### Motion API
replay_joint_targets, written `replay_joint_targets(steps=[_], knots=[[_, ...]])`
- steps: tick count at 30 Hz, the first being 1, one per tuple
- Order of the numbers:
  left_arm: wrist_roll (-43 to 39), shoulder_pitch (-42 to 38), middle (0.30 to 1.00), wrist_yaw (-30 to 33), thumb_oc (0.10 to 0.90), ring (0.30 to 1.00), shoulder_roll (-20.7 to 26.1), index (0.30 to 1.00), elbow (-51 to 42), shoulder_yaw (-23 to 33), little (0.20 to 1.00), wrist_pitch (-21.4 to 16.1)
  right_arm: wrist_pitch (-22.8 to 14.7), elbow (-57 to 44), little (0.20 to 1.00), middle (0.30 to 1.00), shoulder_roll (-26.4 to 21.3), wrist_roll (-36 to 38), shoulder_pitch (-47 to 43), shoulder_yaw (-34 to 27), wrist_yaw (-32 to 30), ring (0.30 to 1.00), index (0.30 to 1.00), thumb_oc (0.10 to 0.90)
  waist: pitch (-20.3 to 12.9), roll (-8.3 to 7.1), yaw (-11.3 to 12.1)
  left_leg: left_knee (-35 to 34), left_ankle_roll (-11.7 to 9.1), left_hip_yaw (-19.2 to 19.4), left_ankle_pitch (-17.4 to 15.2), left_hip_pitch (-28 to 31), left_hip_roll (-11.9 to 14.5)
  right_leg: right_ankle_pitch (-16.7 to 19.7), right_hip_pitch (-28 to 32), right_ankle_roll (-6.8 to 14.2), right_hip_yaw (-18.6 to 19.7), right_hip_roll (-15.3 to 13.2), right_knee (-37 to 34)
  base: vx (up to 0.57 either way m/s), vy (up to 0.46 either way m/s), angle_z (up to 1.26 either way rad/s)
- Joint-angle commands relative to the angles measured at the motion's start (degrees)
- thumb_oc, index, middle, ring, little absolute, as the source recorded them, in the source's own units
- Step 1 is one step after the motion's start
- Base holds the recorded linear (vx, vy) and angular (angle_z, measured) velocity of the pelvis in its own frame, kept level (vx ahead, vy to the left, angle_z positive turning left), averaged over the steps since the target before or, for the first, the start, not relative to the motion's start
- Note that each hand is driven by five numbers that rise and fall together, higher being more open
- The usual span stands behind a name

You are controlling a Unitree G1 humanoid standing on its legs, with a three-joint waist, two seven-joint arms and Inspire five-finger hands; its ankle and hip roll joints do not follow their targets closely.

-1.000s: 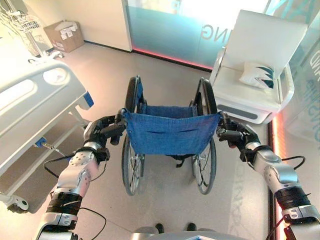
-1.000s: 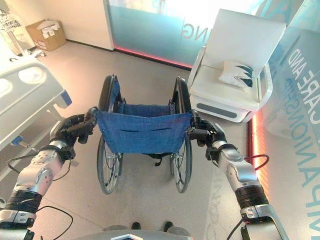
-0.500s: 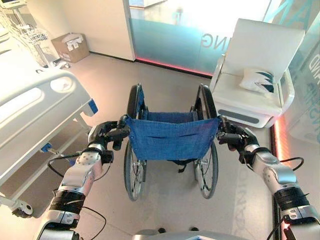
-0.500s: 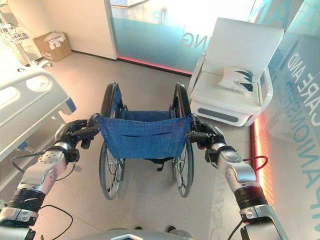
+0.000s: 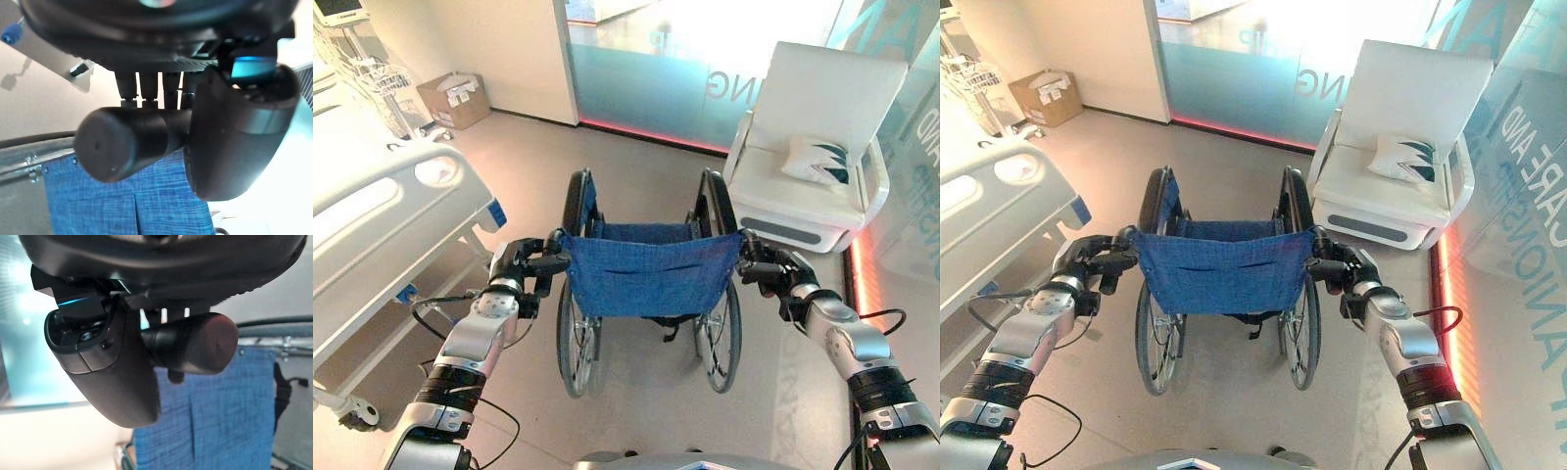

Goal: Push the wheelchair next to the bed

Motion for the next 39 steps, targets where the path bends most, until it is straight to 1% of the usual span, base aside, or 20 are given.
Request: replay_joint_targets(steps=[1,6,7,8,9,10,12,13,14,21,26,31,33,35,37,38,39], knots=[[-2.3,-11.82,0.9,-6.3,0.8,0.9,-9.55,0.9,0.1,-15.52,0.9,-1.7,-4.59,-7.81,0.3,0.3,6.57,2.43,-9.12,9.69,7.6,0.3,0.3,0.4,-0.08,-0.09,-3.11,1.19,-3.11,3.42,-0.78,-0.23,1.99,-0.87,0.87,0.12,-3.48,3.16,0.78,0.0,0.0,0.0],[-1.77,-11.52,0.9,-6.8,0.8,0.9,-10.21,0.9,1.06,-15.65,0.9,-1.02,-5.02,-7.67,0.3,0.3,7.23,1.62,-8.55,9.6,7.9,0.3,0.3,0.4,0.03,0.03,-3.29,1.28,-3.16,3.73,-0.7,-0.26,2.18,-0.93,0.83,0.04,-3.59,3.17,0.86,0.0,0.0,0.0],[-1.46,-11.37,0.9,-7.03,0.8,0.9,-10.5,0.9,1.15,-15.8,0.9,-0.38,-5.05,-7.81,0.3,0.3,7.45,1.17,-8.24,9.44,8.14,0.3,0.3,0.4,0.18,0.04,-3.37,1.42,-3.18,3.81,-0.7,-0.34,2.25,-0.96,0.79,0.02,-3.59,3.16,0.93,0.0,0.0,0.0],[-1.62,-11.33,0.846,-7.14,0.764,0.846,-10.76,0.846,1.54,-15.96,0.846,-0.25,-4.95,-7.87,0.3,0.3,7.56,1.07,-8.23,9.47,8.19,0.3,0.3,0.4,0.23,0.02,-3.4,1.45,-3.17,3.81,-0.7,-0.37,2.24,-0.97,0.77,-0.01,-3.56,3.2,0.95,0.0,0.0,0.0],[-1.98,-11.35,0.759,-6.86,0.706,0.759,-11.1,0.759,1.95,-16.2,0.759,-0.01,-4.75,-7.88,0.3,0.3,7.72,0.91,-8.32,9.57,8.24,0.3,0.3,0.4,0.3,-0.01,-3.46,1.44,-3.16,3.83,-0.69,-0.38,2.28,-0.98,0.72,-0.01,-3.54,3.22,0.99,0.0,0.0,0.0],[-2.84,-11.36,0.596,-6.28,0.598,0.596,-11.53,0.596,2.22,-16.48,0.596,-0.09,-4.56,-7.9,0.3,0.3,7.82,0.82,-8.37,9.68,8.36,0.3,0.3,0.4,0.35,-0.07,-3.51,1.49,-3.14,3.86,-0.71,-0.4,2.32,-1.0,0.66,-0.01,-3.54,3.2,1.07,0.0,0.0,0.0],[-4.0,-11.14,0.486,-5.61,0.524,0.486,-12.03,0.486,2.48,-16.48,0.486,-0.24,-4.53,-7.73,0.3,0.3,7.95,0.28,-8.3,9.71,8.73,0.3,0.3,0.4,0.39,-0.13,-3.53,1.5,-3.17,3.89,-0.74,-0.38,2.4,-1.06,0.63,0.01,-3.58,3.2,1.13,0.0,0.0,0.0],[-4.94,-10.98,0.366,-5.16,0.444,0.366,-12.44,0.366,2.74,-16.52,0.366,-0.7,-4.43,-7.71,0.3,0.3,8.07,-0.19,-8.36,9.86,8.8,0.3,0.3,0.4,0.42,-0.17,-3.54,1.53,-3.17,3.9,-0.73,-0.38,2.43,-1.07,0.61,-0.01,-3.57,3.22,1.17,0.0,0.0,0.0],[-6.19,-10.76,0.3,-4.56,0.4,0.3,-12.86,0.3,3.04,-16.49,0.3,-1.26,-4.31,-7.6,0.3,0.3,8.1,-0.19,-8.45,10.08,8.88,0.3,0.3,0.4,0.45,-0.2,-3.52,1.55,-3.17,3.91,-0.7,-0.4,2.46,-1.05,0.59,-0.06,-3.55,3.25,1.19,0.0,0.0,0.0],[-11.3,-8.5,0.3,-2.05,0.4,0.3,-15.99,0.3,2.32,-15.11,0.3,-4.05,-4.57,-7.2,0.3,0.3,8.84,-1.33,-7.43,10.16,9.38,0.3,0.3,0.4,0.81,-0.49,-3.37,2.05,-3.22,4.1,-0.69,-0.57,2.87,-1.36,0.5,-0.34,-3.75,3.34,1.71,0.0,0.0,0.0],[-10.69,-7.86,0.3,-1.38,0.4,0.3,-17.01,0.3,2.21,-15.08,0.3,-4.32,-4.5,-6.86,0.3,0.3,9.04,-1.6,-7.26,10.06,8.44,0.3,0.3,0.4,1.05,-0.66,-3.19,2.56,-3.21,3.88,-0.64,-0.88,3.1,-1.81,0.39,-0.49,-3.79,3.31,2.56,0.0,0.0,0.0],[-9.44,-8.09,0.3,-0.36,0.4,0.3,-17.5,0.3,3.32,-15.12,0.3,-4.2,-3.58,-6.04,0.3,0.3,9.43,-1.93,-7.86,10.07,7.16,0.3,0.3,0.4,1.34,-0.8,-3.31,4.66,-2.98,3.0,-1.16,-1.57,3.44,-3.45,-0.48,-1.06,-2.71,3.51,5.75,0.04,-0.042,0.04],[-9.81,-8.72,0.3,0.92,0.4,0.3,-17.71,0.3,4.47,-15.12,0.3,-4.64,-2.8,-5.49,0.3,0.3,9.12,-1.75,-8.55,10.04,6.03,0.3,0.3,0.4,2.39,-1.13,-3.58,9.88,-2.92,2.2,-2.28,-3.16,3.89,-4.8,-1.73,-1.98,-1.54,3.42,9.75,0.06,-0.082,0.07],[-10.66,-9.31,0.3,1.52,0.4,0.3,-17.69,0.3,5.12,-14.76,0.3,-5.13,-2.44,-4.95,0.3,0.3,8.96,-1.44,-9.05,10.07,5.55,0.3,0.3,0.4,3.57,-1.8,-3.76,15.87,-2.73,1.84,-4.34,-4.52,3.99,-5.4,-2.51,-2.79,-0.91,2.85,12.23,0.07,-0.066,0.2],[-11.97,-9.81,0.3,2.33,0.4,0.3,-17.49,0.3,5.72,-14.14,0.3,-6.34,-2.27,-4.69,0.3,0.3,8.33,-1.32,-9.48,9.96,5.44,0.3,0.3,0.4,5.15,-2.86,-3.76,24.92,-2.77,1.68,-7.03,-7.77,4.01,-5.83,-3.11,-3.83,-0.51,1.92,14.64,0.06,-0.038,0.21],[-12.35,-9.81,0.3,2.6,0.4,0.3,-17.44,0.3,5.8,-13.9,0.3,-6.85,-2.24,-4.74,0.3,0.3,8.02,-1.28,-9.48,9.92,5.57,0.3,0.3,0.4,5.53,-3.12,-3.63,27.57,-2.79,1.16,-7.05,-8.93,3.71,-5.9,-3.18,-4.12,-0.34,1.73,15.05,0.05,-0.006,0.12],[-12.76,-9.68,0.3,2.7,0.4,0.3,-17.28,0.3,5.79,-13.4,0.3,-7.54,-2.27,-4.97,0.3,0.3,7.47,-1.27,-9.31,9.78,5.71,0.3,0.3,0.4,5.99,-3.25,-3.46,31.02,-2.94,0.27,-6.31,-11.1,3.38,-6.07,-3.31,-4.49,-0.12,1.7,15.65,0.06,0.028,0.04]])
